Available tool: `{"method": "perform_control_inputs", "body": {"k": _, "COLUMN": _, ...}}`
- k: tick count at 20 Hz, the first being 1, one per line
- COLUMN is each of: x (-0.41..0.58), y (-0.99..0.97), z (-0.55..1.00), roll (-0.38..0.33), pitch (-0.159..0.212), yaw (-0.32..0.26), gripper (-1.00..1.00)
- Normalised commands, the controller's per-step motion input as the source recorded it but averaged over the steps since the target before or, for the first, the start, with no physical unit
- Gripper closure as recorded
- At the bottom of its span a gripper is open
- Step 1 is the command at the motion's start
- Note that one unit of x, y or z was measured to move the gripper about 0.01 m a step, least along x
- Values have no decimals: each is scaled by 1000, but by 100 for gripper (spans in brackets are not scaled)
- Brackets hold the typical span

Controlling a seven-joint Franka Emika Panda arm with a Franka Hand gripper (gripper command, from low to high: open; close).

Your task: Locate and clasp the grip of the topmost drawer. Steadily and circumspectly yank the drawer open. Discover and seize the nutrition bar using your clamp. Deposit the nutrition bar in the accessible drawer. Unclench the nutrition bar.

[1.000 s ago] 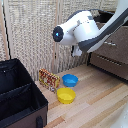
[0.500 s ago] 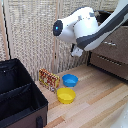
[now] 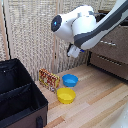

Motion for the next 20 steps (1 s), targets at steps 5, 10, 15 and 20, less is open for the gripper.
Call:
{"method": "perform_control_inputs", "body": {"k": 5, "x": 355, "y": 529, "z": 259, "roll": 265, "pitch": 0, "yaw": -92, "gripper": -100}}
{"method": "perform_control_inputs", "body": {"k": 10, "x": 373, "y": 514, "z": 214, "roll": 270, "pitch": 8, "yaw": -94, "gripper": -100}}
{"method": "perform_control_inputs", "body": {"k": 15, "x": 430, "y": 508, "z": 151, "roll": 261, "pitch": 48, "yaw": -94, "gripper": -100}}
{"method": "perform_control_inputs", "body": {"k": 20, "x": 487, "y": 445, "z": 65, "roll": 276, "pitch": 102, "yaw": -106, "gripper": -100}}
